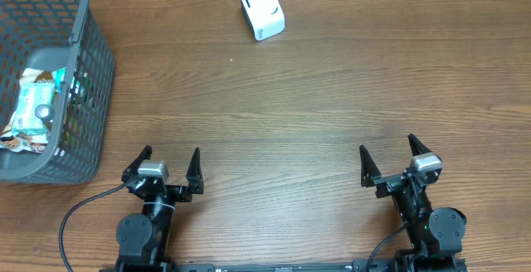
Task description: Scan the item barcode
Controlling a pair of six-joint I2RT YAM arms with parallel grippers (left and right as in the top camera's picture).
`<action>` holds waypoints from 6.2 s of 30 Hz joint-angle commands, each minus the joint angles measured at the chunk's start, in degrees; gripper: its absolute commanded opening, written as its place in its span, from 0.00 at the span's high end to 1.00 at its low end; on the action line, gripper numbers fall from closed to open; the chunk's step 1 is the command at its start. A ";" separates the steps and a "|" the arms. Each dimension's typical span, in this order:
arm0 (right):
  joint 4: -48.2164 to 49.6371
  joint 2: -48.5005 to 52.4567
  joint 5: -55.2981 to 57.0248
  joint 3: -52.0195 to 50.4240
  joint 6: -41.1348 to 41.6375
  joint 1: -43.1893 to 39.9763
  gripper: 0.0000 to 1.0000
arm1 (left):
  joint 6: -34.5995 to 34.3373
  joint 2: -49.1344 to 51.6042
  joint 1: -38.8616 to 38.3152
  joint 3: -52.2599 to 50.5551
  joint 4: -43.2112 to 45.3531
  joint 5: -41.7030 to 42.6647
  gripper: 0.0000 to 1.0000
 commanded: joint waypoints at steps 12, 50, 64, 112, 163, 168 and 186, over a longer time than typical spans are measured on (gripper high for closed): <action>0.35 -0.68 0.35 -0.61 -0.24 -0.33 0.00 | 0.87 -0.52 -0.22 -0.20 -0.09 -0.17 0.00; 0.35 -0.68 0.35 -0.61 -0.24 -0.35 0.00 | 0.87 -0.52 -0.22 -0.20 -0.09 -0.15 0.00; 0.35 -0.68 0.35 -0.61 -0.24 -0.33 0.00 | 0.87 -0.52 -0.20 -0.20 -0.09 -0.17 0.00; 0.35 -0.68 0.35 -0.61 -0.24 -0.33 0.00 | 0.87 -0.52 -0.20 -0.20 -0.09 -0.17 0.00; -51.34 47.50 -13.18 63.82 10.49 -0.37 0.00 | 6.01 48.61 -0.20 75.52 -58.62 18.60 0.00; -59.60 56.22 -13.20 73.02 10.51 -0.37 0.00 | 6.03 52.59 -0.20 75.60 -59.95 18.25 0.07; -58.31 71.56 0.17 73.05 20.22 -0.37 0.07 | -3.43 54.86 -0.20 75.60 -58.75 3.45 0.85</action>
